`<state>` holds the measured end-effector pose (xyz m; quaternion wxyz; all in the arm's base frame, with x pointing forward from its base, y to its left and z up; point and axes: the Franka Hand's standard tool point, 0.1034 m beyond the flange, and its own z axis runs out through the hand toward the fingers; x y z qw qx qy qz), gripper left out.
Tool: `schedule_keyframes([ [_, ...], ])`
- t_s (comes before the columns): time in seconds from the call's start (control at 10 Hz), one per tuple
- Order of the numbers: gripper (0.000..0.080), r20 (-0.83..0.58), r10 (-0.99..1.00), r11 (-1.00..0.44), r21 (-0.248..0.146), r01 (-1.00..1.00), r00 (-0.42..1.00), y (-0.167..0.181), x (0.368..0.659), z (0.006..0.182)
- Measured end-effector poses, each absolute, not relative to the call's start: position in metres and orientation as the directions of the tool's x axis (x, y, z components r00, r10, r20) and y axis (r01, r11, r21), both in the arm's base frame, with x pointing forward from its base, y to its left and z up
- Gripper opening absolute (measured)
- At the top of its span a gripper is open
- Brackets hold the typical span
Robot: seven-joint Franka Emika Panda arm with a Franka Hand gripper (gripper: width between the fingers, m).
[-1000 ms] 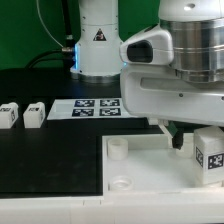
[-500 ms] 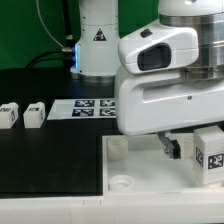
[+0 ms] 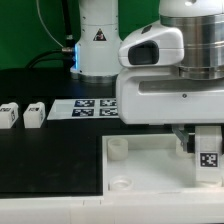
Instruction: Assemble one leg
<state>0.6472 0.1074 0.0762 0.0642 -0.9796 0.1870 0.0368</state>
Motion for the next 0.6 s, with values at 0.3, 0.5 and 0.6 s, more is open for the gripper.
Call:
schedule_keyframes([
  [0.3,0.0290,-0.147,-0.758,-0.631,-0.078,-0.772,0.635,0.1026,0.6457,0.0744],
  [0.5,0.0290,-0.184,-0.898,-0.399,-0.045,-0.916,0.400,0.1014,0.6437,0.0738],
  [0.6,0.0290,-0.209,-0.944,-0.253,-0.028,-0.967,0.253,0.1005,0.6424,0.0736],
])
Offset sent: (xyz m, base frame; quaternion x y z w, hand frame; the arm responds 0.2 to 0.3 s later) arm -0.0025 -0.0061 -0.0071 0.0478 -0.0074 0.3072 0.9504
